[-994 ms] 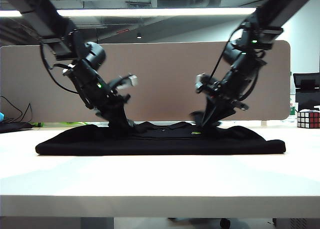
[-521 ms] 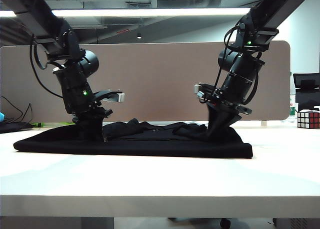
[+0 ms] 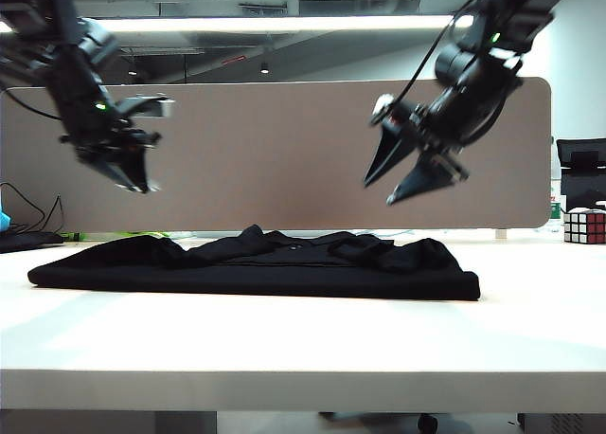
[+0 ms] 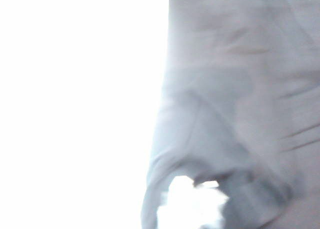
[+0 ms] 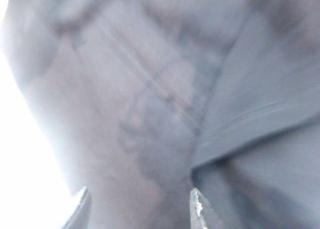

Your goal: Fold the bottom side of the T-shirt horizontally towards the center, about one-third of the way, then fold the sleeve back towards the center, creating a straight line along the edge of the T-shirt, and finally fold the bottom of the T-shirt up towards the top, creating a neat rectangle.

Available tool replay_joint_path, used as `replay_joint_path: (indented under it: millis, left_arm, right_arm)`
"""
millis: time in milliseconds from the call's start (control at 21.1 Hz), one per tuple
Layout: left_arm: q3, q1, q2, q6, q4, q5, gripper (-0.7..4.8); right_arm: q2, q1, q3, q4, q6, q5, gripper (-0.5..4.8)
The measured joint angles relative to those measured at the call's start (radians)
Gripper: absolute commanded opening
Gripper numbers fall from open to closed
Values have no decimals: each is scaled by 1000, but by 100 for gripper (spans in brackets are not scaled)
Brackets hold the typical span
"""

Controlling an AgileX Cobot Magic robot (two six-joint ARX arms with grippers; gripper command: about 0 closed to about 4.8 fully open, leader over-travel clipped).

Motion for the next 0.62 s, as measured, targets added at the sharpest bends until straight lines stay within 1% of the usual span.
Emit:
replay_joint_path:
  millis: [47,95,142,189,284,331,379,426,473,521,568,615]
  left_arm:
    - [2,39,-3,-29,-32,58,157]
    - [1,89,-2,-83,-93,177,157]
    - [0,132,-2,-122,-145,260,156]
    - [-3,179,-2,-143,-204,308,155]
    - [-14,240,-1,-162,-326,321,155]
    - [-23,271,-2,-172,-363,341,155]
    - [-34,306,-2,-183,-377,393,152]
    - [-51,353,-2,-199,-377,475,152]
    - [-60,364,-2,-201,-379,486,152]
    - [-64,364,-2,-201,-386,480,152]
    - [-75,357,-3,-200,-383,482,152]
    - [-76,356,-3,-200,-386,482,152]
  right_arm:
    - [-24,-15,3,0,14,-2,275]
    - [-44,-28,2,-12,32,-11,275]
    - [-64,-39,2,-41,51,-62,274]
    - [-82,-50,2,-68,71,-108,274]
    - [-112,-51,2,-118,102,-119,274]
    - [-126,-49,1,-137,116,-121,274]
    - [-145,-47,0,-147,127,-120,272]
    - [-180,-48,-2,-149,149,-119,270]
    - [-203,-48,-14,-144,154,-113,270]
    - [-237,-49,-45,-141,163,-82,270]
    - [-290,-47,-124,-129,175,-47,270]
    - [-314,-47,-164,-122,187,-40,269]
